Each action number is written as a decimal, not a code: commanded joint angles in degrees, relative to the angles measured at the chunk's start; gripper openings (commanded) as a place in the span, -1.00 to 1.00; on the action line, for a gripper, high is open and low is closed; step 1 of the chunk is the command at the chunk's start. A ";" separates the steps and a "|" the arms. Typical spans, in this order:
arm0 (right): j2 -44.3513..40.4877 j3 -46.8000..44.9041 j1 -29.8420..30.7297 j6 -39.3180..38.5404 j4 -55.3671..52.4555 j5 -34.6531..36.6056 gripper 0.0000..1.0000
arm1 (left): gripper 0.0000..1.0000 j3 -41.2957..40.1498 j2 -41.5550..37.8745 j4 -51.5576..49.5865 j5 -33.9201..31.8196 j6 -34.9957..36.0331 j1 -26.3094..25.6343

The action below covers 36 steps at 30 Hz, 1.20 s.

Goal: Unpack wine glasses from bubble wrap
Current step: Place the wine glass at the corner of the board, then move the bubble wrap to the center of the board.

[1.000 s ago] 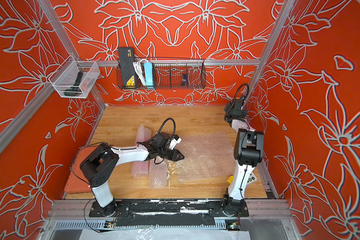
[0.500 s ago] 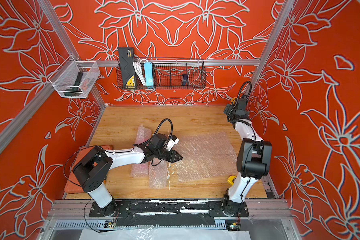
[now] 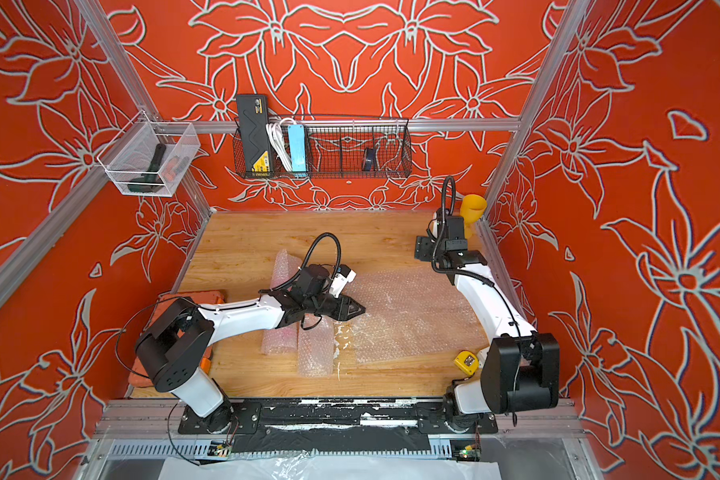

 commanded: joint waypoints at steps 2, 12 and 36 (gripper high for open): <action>-3.07 -4.42 0.86 2.09 -7.96 -5.53 0.41 | -0.31 -2.09 -2.16 2.36 0.61 -0.25 1.59; 3.34 -6.83 5.31 5.01 -13.34 -3.63 0.25 | -0.31 -4.15 -0.79 5.39 4.89 -2.13 3.19; 21.62 2.11 13.40 4.64 -17.03 4.86 0.27 | -0.31 -2.79 -0.58 3.74 5.03 -2.78 2.96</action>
